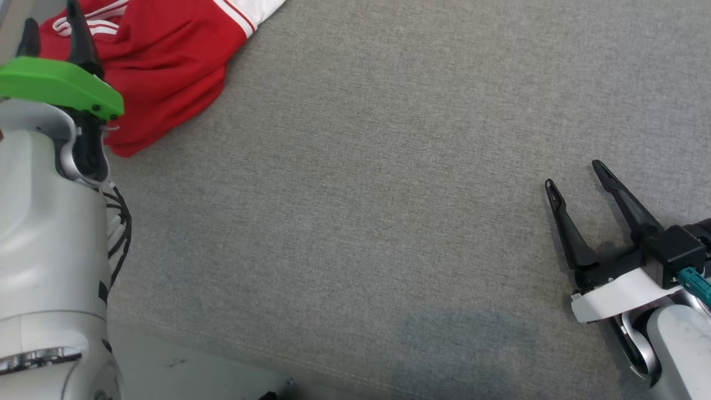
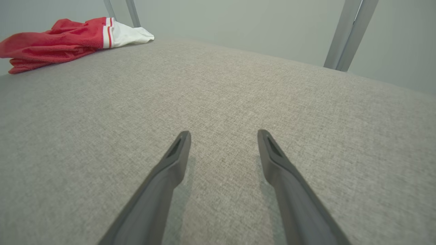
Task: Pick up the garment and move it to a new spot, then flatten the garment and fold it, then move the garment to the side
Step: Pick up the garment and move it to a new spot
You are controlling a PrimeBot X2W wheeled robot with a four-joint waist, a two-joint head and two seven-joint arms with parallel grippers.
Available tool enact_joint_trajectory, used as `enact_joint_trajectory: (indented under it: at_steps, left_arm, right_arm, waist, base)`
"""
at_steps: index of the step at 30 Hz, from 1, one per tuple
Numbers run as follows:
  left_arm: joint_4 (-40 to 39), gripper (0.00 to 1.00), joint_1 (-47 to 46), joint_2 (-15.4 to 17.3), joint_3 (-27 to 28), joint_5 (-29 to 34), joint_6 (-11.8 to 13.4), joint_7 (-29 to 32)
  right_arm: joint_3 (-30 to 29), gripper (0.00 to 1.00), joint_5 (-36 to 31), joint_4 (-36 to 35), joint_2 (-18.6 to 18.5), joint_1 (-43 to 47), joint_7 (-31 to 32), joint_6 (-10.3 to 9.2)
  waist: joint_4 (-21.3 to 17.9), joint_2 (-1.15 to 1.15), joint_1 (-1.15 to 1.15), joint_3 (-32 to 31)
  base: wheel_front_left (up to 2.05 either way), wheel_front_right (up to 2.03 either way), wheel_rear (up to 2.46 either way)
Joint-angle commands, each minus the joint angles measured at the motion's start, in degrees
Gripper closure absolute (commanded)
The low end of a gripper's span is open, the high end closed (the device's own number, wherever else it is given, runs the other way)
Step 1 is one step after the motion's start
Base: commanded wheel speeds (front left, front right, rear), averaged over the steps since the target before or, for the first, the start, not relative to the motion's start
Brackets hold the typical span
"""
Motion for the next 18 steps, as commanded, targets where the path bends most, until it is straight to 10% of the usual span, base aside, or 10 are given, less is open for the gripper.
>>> enact_joint_trajectory:
  at_steps: [1,18]
  left_arm:
    - [2.2,0.0,-2.59,1.16,0.39,-0.77,-0.61,1.47]
    - [21.43,0.0,-16.21,8.55,-0.31,-4.12,-0.03,29.05]
  right_arm:
    - [-0.05,0.0,0.15,-0.17,-0.32,-1.02,-0.18,-0.06]
    - [-1.86,0.0,0.49,-1.07,-0.78,-2.32,0.03,-0.1]
  waist:
    - [-3.37,0.0,-0.01,3.98]
    - [-7.72,0.0,-0.01,9.15]
  base:
    - [0.0,0.0,0.0]
    - [0.0,0.0,0.0]
